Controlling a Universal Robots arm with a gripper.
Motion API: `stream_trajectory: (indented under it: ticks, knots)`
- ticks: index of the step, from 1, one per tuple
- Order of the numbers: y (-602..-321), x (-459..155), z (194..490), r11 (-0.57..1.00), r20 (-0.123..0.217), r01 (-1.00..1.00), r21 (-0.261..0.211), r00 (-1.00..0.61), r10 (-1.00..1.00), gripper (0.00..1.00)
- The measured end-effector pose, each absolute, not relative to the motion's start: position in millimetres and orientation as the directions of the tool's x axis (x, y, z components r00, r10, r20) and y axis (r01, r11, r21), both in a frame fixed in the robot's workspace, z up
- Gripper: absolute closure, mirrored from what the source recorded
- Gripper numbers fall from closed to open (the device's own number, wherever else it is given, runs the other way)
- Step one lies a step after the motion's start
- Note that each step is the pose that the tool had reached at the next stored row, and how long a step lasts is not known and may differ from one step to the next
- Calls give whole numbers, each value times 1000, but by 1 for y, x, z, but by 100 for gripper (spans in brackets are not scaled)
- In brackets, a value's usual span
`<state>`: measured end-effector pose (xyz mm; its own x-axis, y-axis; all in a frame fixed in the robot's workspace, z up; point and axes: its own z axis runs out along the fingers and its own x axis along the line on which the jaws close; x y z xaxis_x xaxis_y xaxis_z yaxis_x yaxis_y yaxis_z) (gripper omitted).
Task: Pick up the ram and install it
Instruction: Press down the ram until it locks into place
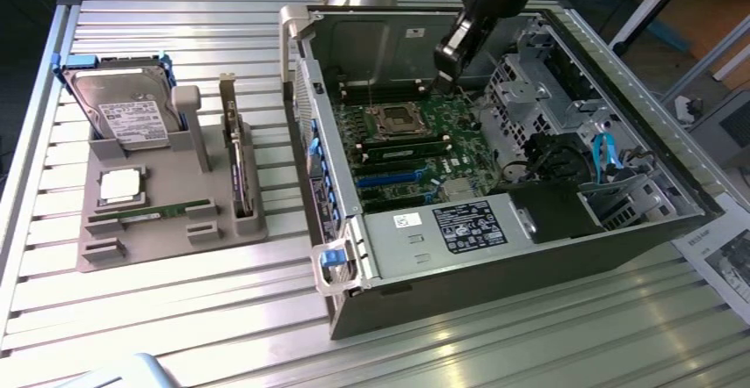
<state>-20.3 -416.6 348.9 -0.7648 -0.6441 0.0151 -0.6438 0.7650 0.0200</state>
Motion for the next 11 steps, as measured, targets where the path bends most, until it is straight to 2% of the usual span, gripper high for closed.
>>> stream_trajectory:
  ticks: [11]
  knots:
    - [-417,-20,349,880,15,-475,20,-880,-475,90]
